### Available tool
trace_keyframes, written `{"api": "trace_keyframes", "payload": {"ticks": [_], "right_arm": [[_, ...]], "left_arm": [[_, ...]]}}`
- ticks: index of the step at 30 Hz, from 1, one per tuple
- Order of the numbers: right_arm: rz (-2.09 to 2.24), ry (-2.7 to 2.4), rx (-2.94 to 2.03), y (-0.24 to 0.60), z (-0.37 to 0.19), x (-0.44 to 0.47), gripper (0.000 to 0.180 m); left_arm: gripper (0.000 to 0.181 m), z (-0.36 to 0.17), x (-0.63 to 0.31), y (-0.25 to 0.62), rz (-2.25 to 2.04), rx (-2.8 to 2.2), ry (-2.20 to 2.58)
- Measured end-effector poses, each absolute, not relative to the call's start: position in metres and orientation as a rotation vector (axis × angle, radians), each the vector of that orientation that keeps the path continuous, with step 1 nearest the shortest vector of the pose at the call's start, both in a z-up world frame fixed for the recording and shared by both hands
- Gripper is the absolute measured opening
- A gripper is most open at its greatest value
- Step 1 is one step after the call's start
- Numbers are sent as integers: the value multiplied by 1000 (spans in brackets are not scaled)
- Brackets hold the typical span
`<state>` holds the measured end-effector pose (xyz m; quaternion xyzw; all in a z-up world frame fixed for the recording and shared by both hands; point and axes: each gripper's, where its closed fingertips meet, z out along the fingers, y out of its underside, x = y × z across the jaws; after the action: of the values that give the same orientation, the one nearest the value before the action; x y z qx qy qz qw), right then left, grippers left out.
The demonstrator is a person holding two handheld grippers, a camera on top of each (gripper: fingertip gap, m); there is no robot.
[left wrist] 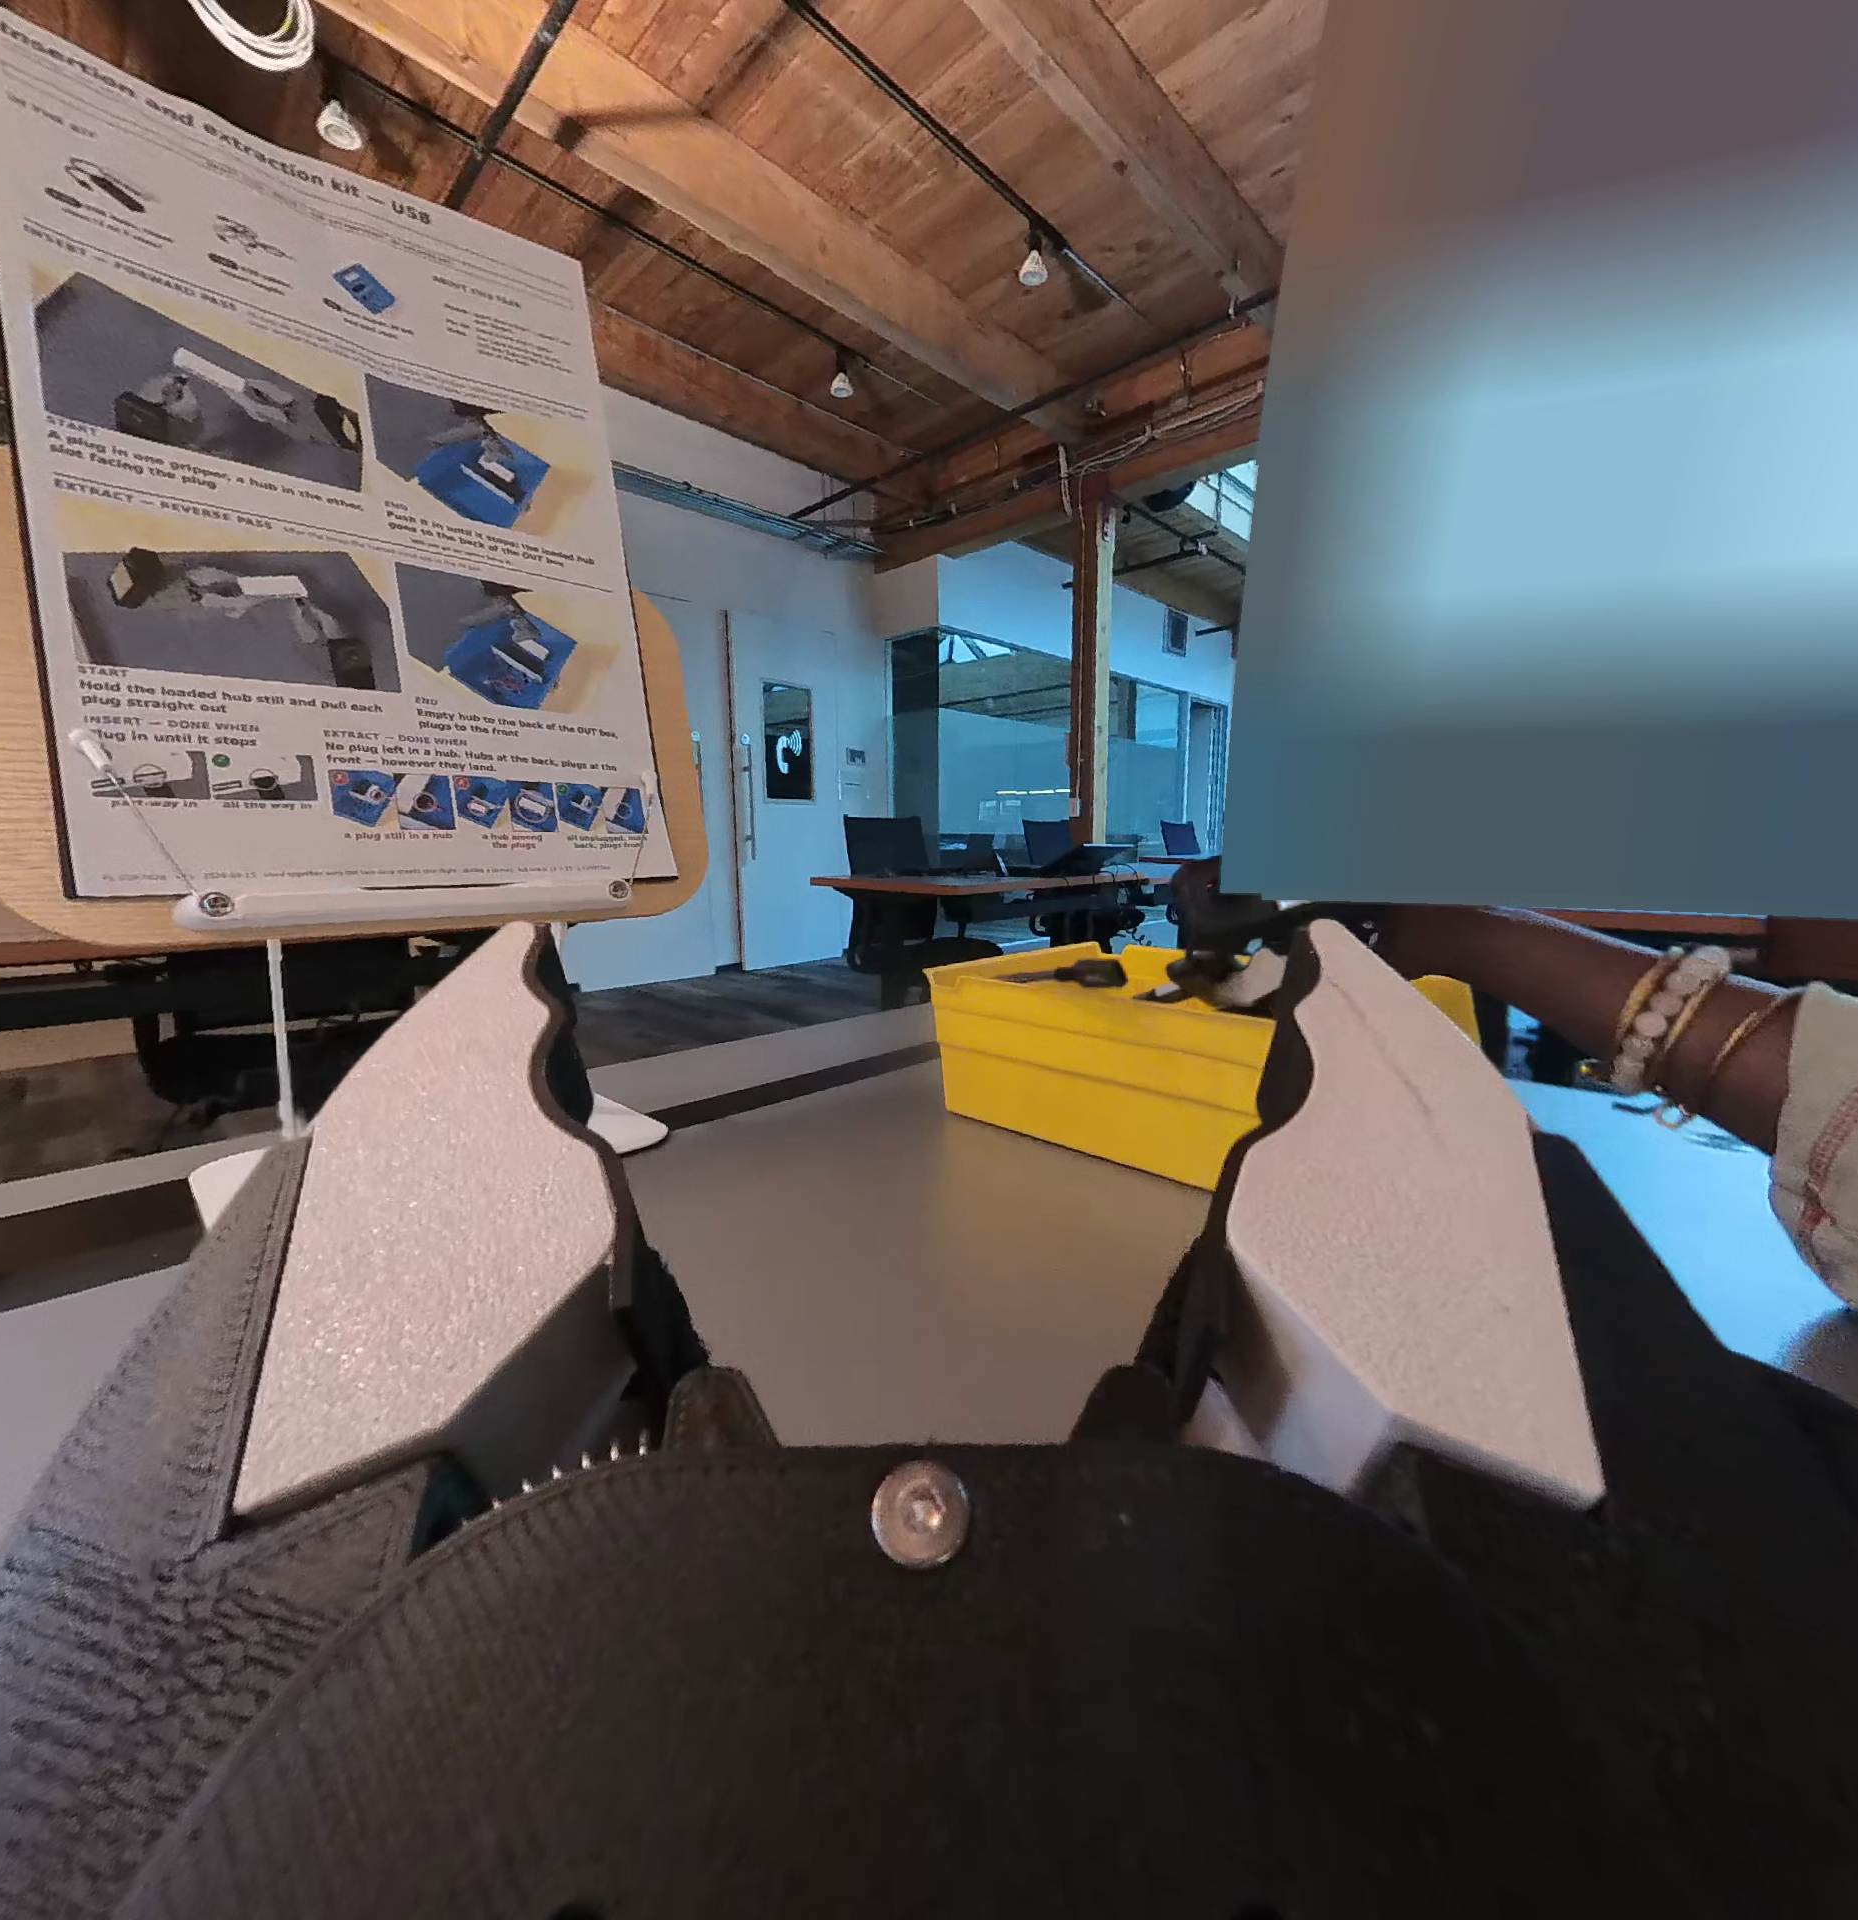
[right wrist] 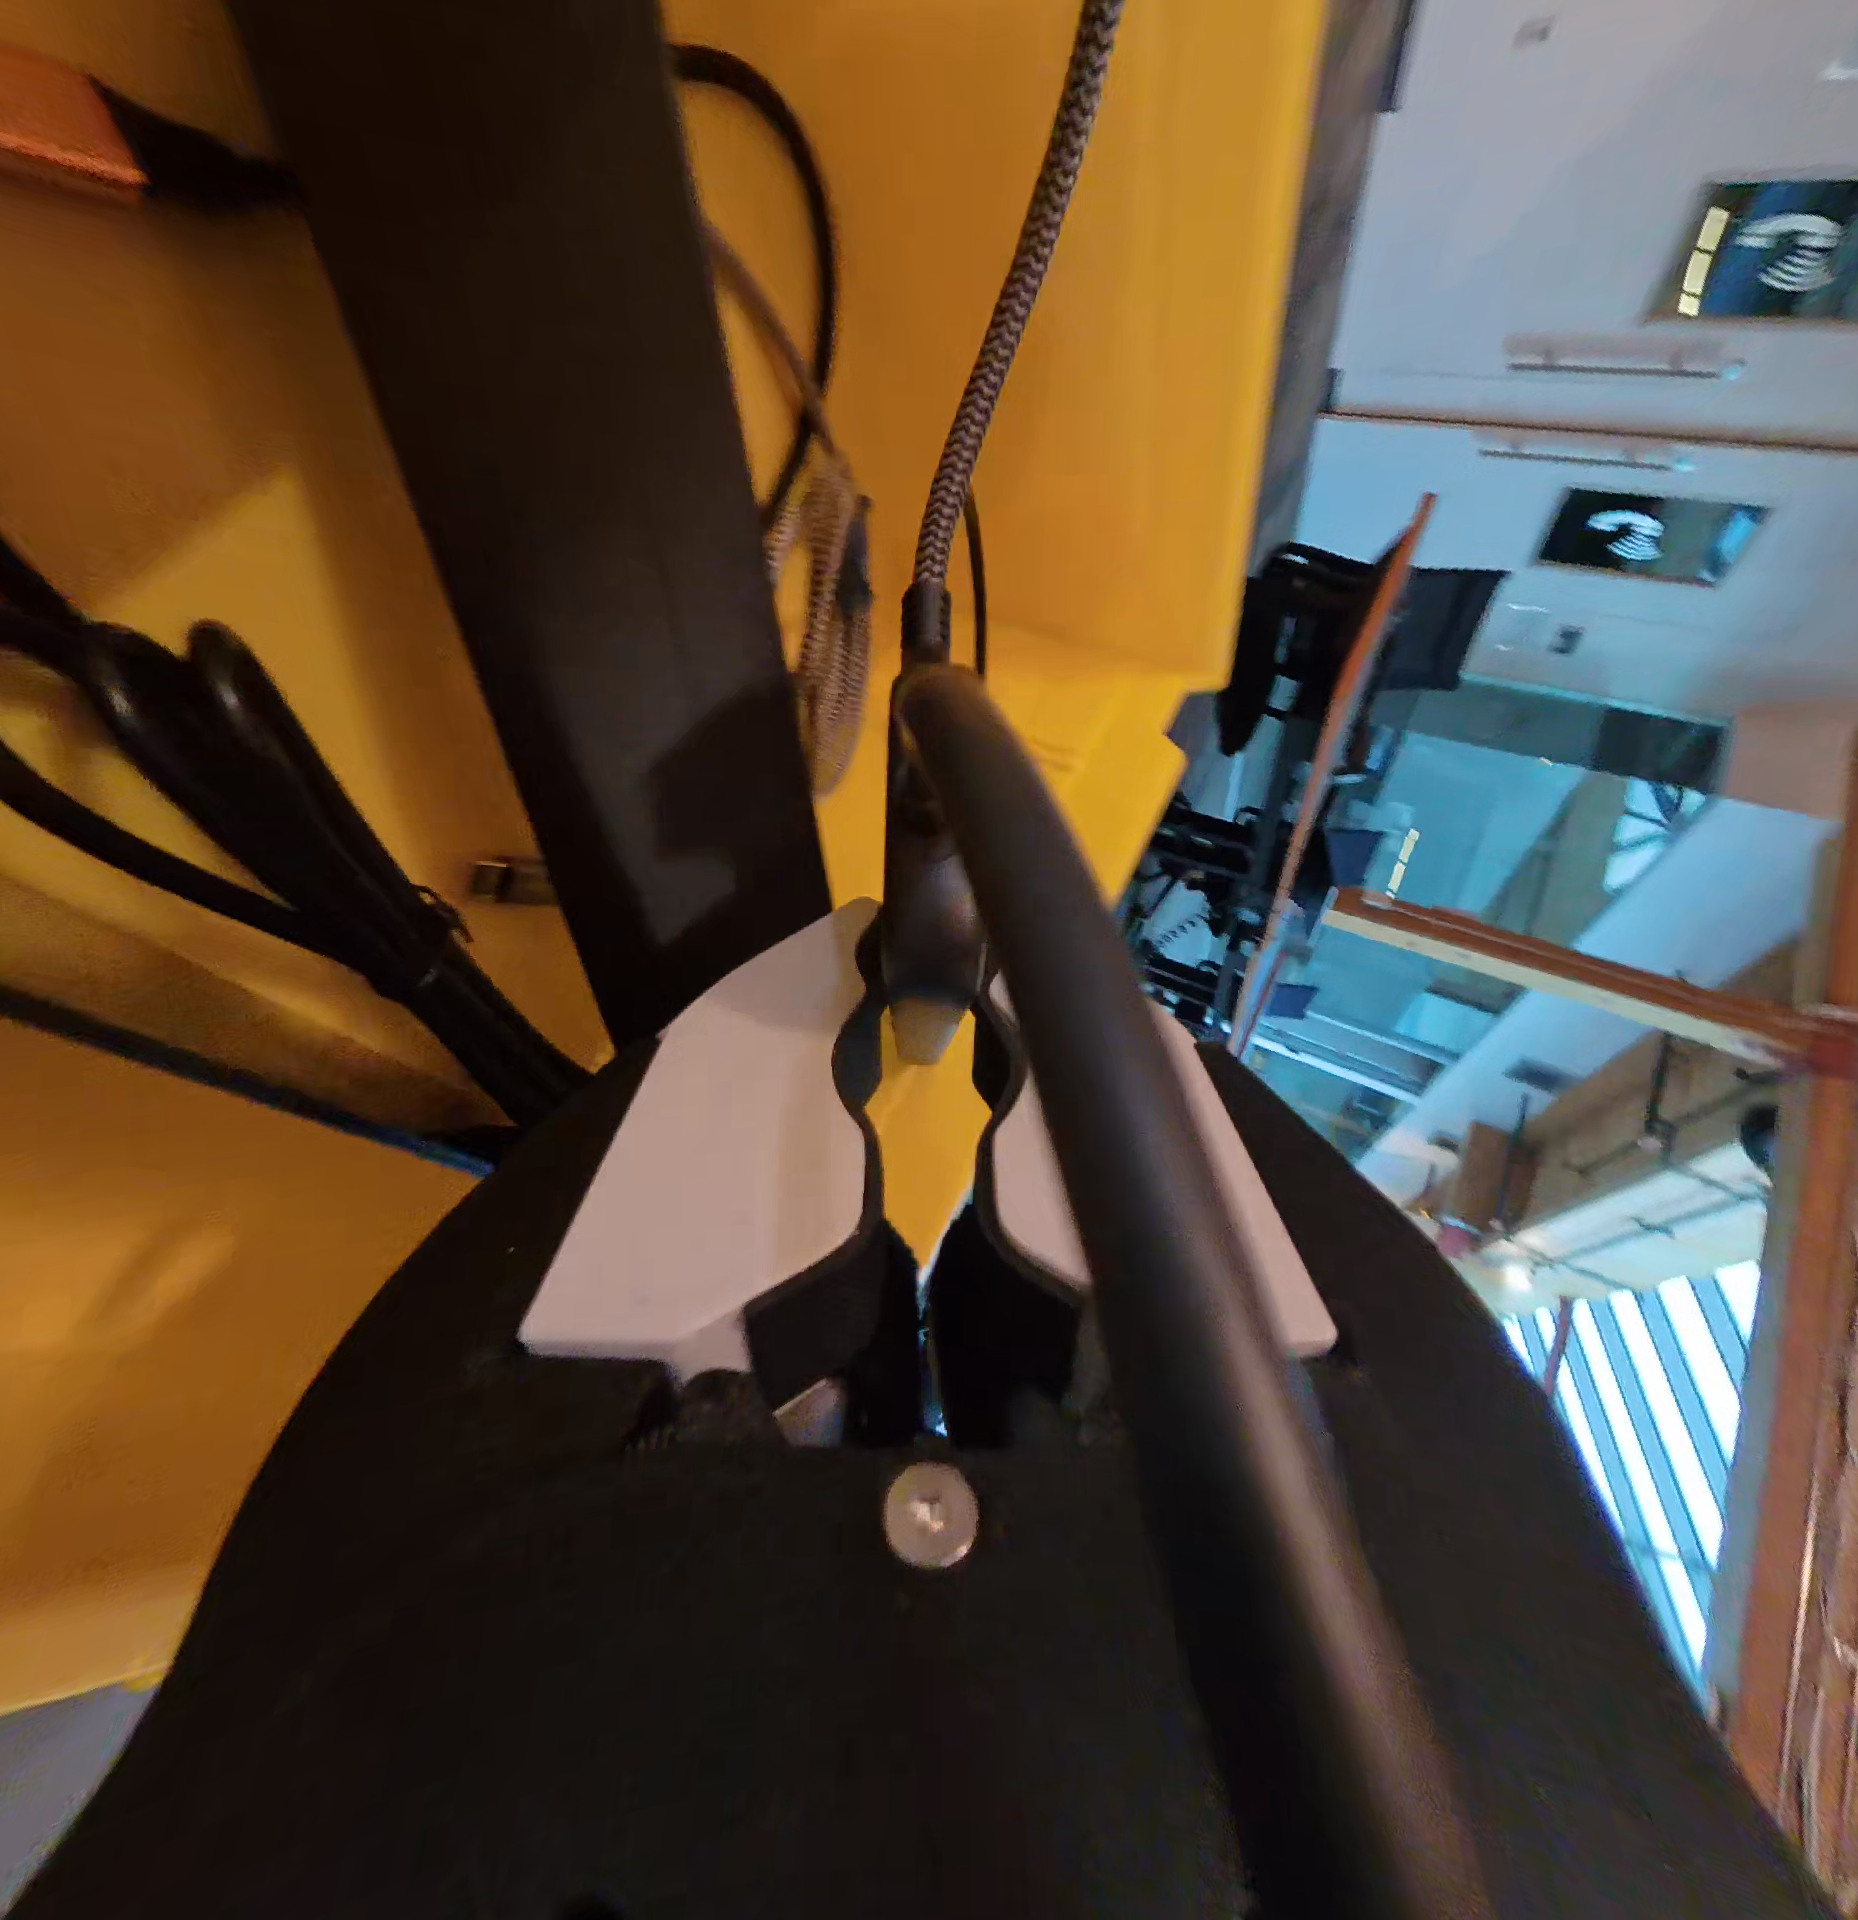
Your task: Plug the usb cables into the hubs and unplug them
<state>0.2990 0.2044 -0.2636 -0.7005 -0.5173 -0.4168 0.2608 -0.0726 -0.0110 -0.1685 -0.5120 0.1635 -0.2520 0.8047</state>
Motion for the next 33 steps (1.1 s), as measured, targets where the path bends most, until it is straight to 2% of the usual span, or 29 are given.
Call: {"api": "trace_keyframes", "payload": {"ticks": [3,6,8,12,14,17,20,22,27,31,33], "right_arm": [[-1030,-1519,-1981,206,-287,297,13],[-773,-1471,-2075,204,-291,289,28],[-601,-1364,-2099,201,-280,282,45],[-428,-1153,-2053,187,-244,277,60],[-348,-1008,-1999,177,-223,273,73],[-66,-696,-1902,151,-197,257,110],[185,-484,-1851,110,-194,244,129],[247,-429,-1811,83,-202,236,127],[289,-504,-1895,48,-254,205,85],[305,-567,-1953,59,-280,184,67],[326,-615,-1970,61,-286,172,43]], "left_arm": [[126,-170,-70,-11,-535,-1105,369],[126,-170,-70,-11,-552,-1105,368],[126,-171,-70,-11,-556,-1108,368],[126,-172,-68,-11,-563,-1118,373],[125,-172,-68,-11,-555,-1120,375],[121,-174,-68,-10,-532,-1130,388],[111,-186,-67,-6,-465,-1206,424],[109,-191,-67,-3,-427,-1236,447],[103,-190,-64,-4,-402,-1224,462],[99,-184,-65,-6,-422,-1222,452],[95,-179,-65,-10,-417,-1218,470]]}}
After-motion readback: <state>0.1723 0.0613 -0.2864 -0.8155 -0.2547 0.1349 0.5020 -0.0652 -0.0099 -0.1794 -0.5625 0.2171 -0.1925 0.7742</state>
